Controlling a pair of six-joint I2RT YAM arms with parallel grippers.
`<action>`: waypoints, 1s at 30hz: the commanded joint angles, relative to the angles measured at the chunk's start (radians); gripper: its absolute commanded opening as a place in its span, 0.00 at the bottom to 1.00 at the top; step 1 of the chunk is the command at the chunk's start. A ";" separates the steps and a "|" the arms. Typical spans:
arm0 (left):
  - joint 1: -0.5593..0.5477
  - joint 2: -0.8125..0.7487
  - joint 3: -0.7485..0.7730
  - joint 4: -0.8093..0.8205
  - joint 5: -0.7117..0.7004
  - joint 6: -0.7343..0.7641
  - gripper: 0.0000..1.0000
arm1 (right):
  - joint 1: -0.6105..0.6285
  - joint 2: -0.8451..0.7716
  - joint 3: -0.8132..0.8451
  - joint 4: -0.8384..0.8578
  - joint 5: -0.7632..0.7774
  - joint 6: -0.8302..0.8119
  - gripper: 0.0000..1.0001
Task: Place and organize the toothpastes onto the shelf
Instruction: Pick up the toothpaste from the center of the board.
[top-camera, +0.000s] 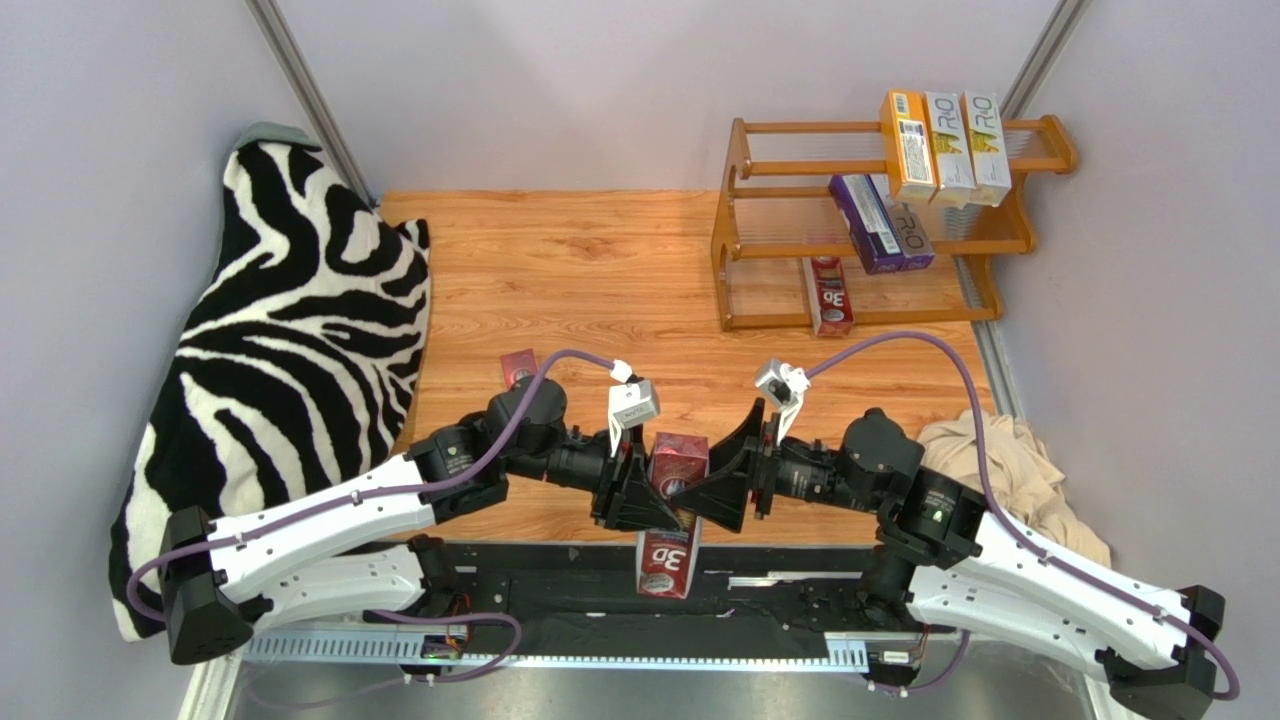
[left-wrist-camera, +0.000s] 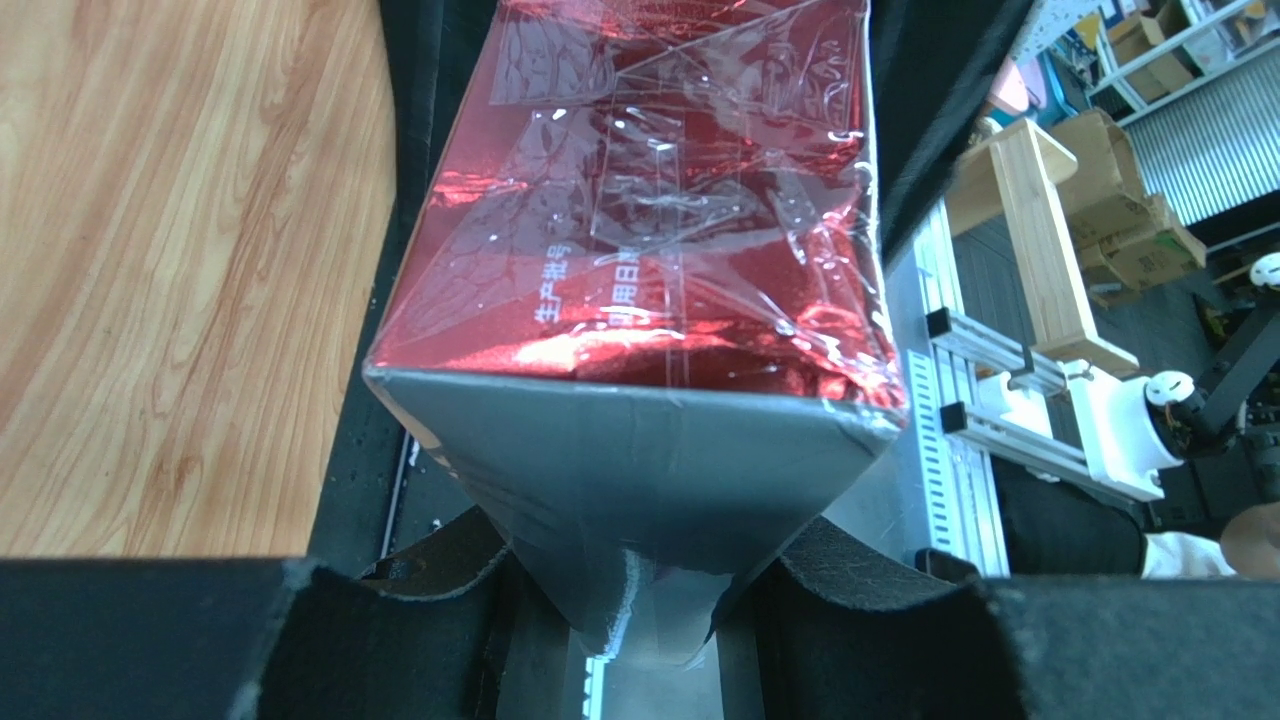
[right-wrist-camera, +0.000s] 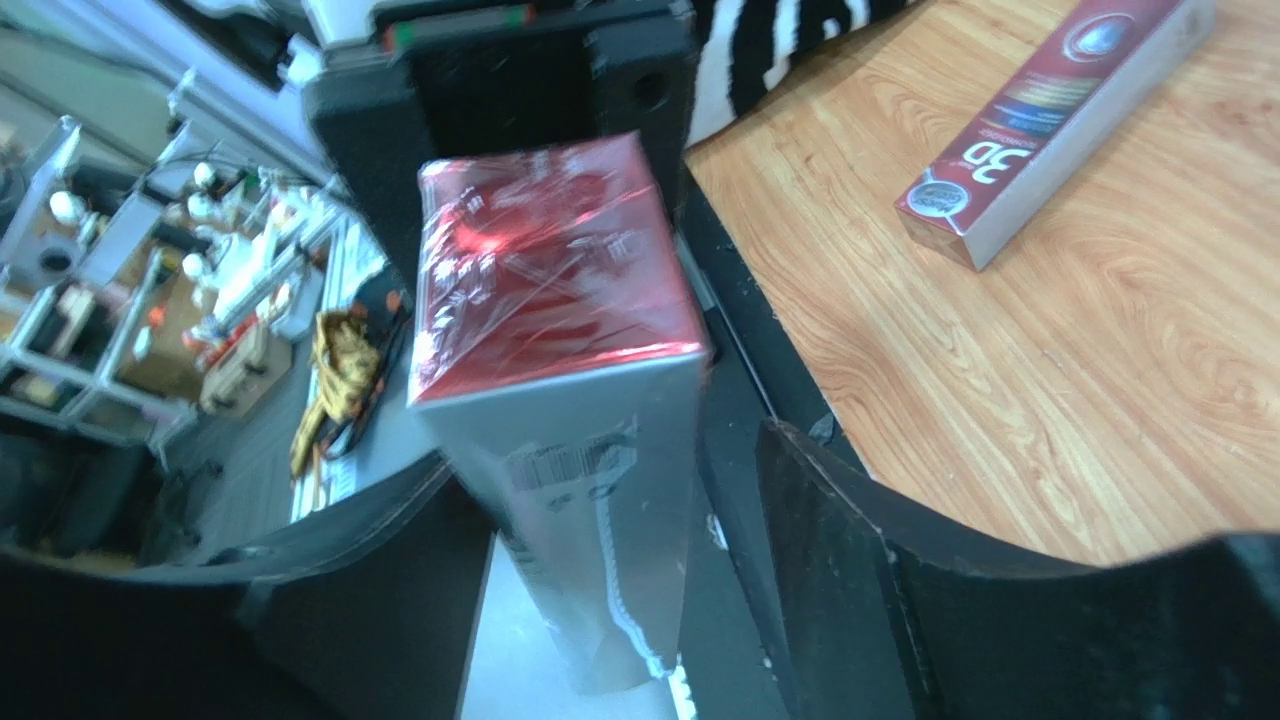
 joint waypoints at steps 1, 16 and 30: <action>-0.006 -0.004 0.018 0.071 -0.035 -0.021 0.36 | 0.001 -0.060 0.027 0.026 0.144 0.024 0.84; 0.223 0.030 0.013 0.385 -0.259 -0.354 0.40 | -0.001 -0.464 -0.264 0.113 0.498 0.222 1.00; 0.266 0.173 0.027 0.736 -0.275 -0.609 0.40 | -0.001 -0.433 -0.446 0.513 0.498 0.306 1.00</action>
